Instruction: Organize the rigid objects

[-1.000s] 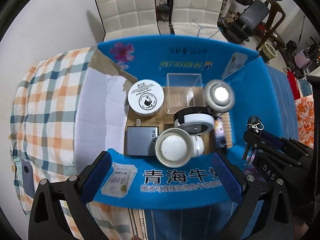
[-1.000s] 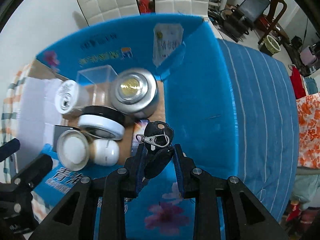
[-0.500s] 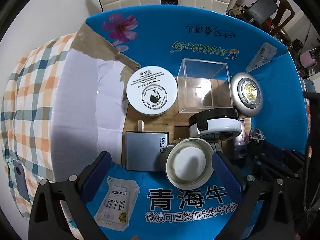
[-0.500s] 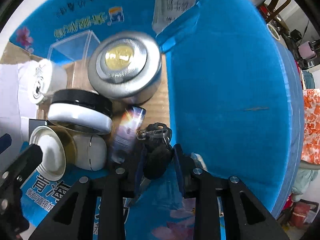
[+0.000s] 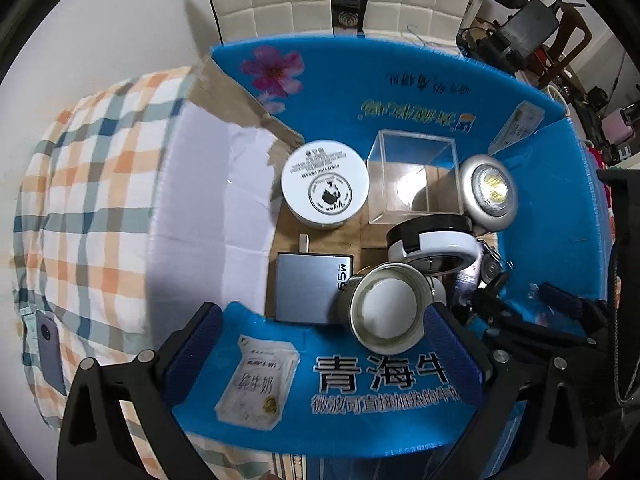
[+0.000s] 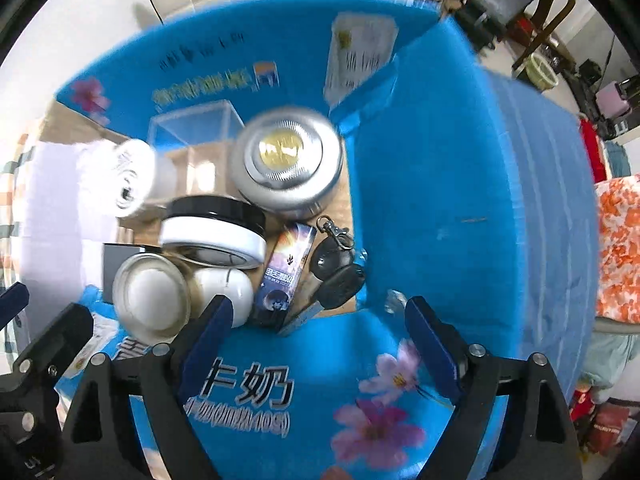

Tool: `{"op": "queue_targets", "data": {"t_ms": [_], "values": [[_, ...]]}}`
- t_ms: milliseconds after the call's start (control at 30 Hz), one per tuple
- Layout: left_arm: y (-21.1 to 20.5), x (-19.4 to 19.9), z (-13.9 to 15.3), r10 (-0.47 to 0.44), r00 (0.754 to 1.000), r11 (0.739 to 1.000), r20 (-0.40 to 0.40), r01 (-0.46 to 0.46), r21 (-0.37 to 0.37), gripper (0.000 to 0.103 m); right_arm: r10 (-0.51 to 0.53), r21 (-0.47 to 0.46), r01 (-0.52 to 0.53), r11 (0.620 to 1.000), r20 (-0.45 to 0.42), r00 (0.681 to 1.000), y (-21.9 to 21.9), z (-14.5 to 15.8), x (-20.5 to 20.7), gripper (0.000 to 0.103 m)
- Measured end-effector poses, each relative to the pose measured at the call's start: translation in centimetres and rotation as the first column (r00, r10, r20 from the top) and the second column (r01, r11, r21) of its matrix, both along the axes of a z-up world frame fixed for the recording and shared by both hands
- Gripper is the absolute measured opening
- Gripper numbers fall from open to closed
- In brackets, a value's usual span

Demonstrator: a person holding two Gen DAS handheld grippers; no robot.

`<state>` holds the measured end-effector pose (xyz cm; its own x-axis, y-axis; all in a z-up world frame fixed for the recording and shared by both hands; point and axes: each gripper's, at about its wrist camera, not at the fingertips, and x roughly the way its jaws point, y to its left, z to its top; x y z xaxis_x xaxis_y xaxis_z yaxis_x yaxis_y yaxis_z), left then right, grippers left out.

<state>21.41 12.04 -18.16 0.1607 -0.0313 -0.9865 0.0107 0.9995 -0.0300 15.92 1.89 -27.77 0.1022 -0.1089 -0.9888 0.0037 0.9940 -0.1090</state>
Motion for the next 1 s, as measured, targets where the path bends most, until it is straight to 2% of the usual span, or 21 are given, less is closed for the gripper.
{"op": "queue_targets", "data": {"t_ms": [67, 333, 533, 667, 1000], "values": [[0.0, -0.4, 1.2, -0.004, 1.000, 1.000, 0.017, 0.004, 0.001, 0.103, -0.002, 0.007, 0.002, 1.000, 0.019, 1.000, 0.1, 1.6, -0.6, 0.090], [0.2, -4.0, 8.4, 0.001, 0.995, 1.000, 0.103, 0.001, -0.020, 0.103, -0.006, 0.083, -0.006, 0.997, 0.138, 0.990, 0.0, 11.3, -4.8, 0.091], [0.5, -7.1, 15.0, 0.019, 0.980, 0.999, 0.197, -0.012, -0.038, 0.103, 0.007, 0.126, -0.036, 0.991, 0.227, 0.974, -0.4, 19.4, -9.2, 0.092], [0.4, -8.6, 18.0, 0.014, 0.968, 0.999, 0.250, -0.004, -0.040, 0.103, 0.017, 0.123, -0.053, 0.991, 0.279, 0.960, -0.2, 24.0, -12.0, 0.092], [0.1, -12.3, 22.4, -0.003, 0.952, 0.999, 0.308, 0.016, -0.039, 0.103, 0.046, 0.127, -0.093, 0.988, 0.326, 0.944, -0.3, 29.8, -16.9, 0.093]]}}
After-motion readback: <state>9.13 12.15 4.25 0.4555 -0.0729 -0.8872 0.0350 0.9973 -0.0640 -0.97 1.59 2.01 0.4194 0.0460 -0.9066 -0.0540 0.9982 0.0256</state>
